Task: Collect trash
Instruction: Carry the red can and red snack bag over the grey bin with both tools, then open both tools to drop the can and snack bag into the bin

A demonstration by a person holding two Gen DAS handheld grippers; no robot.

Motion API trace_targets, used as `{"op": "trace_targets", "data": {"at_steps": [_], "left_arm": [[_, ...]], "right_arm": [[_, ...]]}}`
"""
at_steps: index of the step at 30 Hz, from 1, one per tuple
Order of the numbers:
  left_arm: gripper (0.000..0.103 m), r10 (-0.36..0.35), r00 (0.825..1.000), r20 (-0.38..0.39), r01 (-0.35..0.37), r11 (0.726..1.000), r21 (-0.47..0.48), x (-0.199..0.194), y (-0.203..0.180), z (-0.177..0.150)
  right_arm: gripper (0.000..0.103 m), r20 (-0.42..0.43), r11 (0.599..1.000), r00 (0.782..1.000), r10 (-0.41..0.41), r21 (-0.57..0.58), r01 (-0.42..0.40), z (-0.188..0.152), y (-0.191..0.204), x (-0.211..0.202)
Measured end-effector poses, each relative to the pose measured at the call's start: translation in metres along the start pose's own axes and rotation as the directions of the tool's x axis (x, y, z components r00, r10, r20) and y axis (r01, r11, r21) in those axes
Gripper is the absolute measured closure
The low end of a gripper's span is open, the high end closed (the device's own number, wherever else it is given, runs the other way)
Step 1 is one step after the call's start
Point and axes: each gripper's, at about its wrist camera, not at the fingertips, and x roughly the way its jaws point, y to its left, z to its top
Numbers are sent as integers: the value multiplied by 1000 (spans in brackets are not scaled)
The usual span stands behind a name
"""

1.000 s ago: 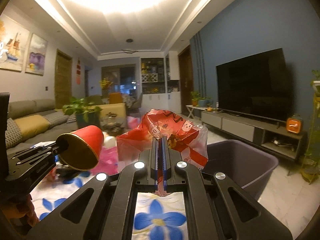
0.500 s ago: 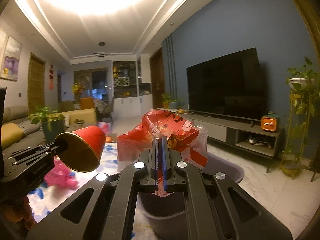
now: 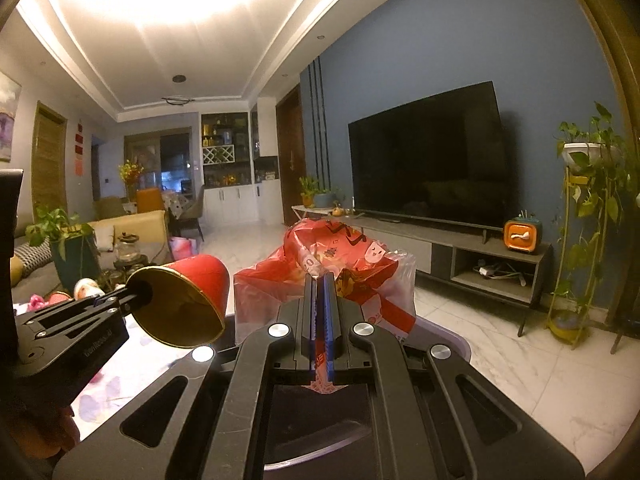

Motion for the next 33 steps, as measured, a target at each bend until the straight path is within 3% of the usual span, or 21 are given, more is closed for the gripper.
{"op": "trace_targets", "data": {"at_steps": [19, 22, 23, 27, 30, 33], "left_arm": [[101, -44, 999, -31, 45, 999, 12, 30, -11, -5], [100, -53, 998, -39, 53, 999, 9, 31, -10, -7], [99, -56, 998, -41, 56, 998, 9, 33, -11, -7], [87, -54, 998, -39, 55, 998, 8, 33, -9, -8], [65, -37, 999, -25, 37, 999, -1, 29, -5, -9], [53, -21, 1000, -17, 21, 1000, -17, 21, 0, -10]], "right_arm": [[97, -45, 1000, 999, 1, 9, -1, -4, 0, 16], [84, -49, 1000, 999, -1, 13, 2, -3, -3, 19], [75, -49, 1000, 999, -1, 16, 2, -3, -3, 18], [71, -44, 1000, 999, -11, 22, 12, -4, -7, 17], [70, -43, 999, 999, -19, 26, 21, -5, -8, 13], [65, -41, 999, 999, -21, 28, 22, -6, -9, 9]]}}
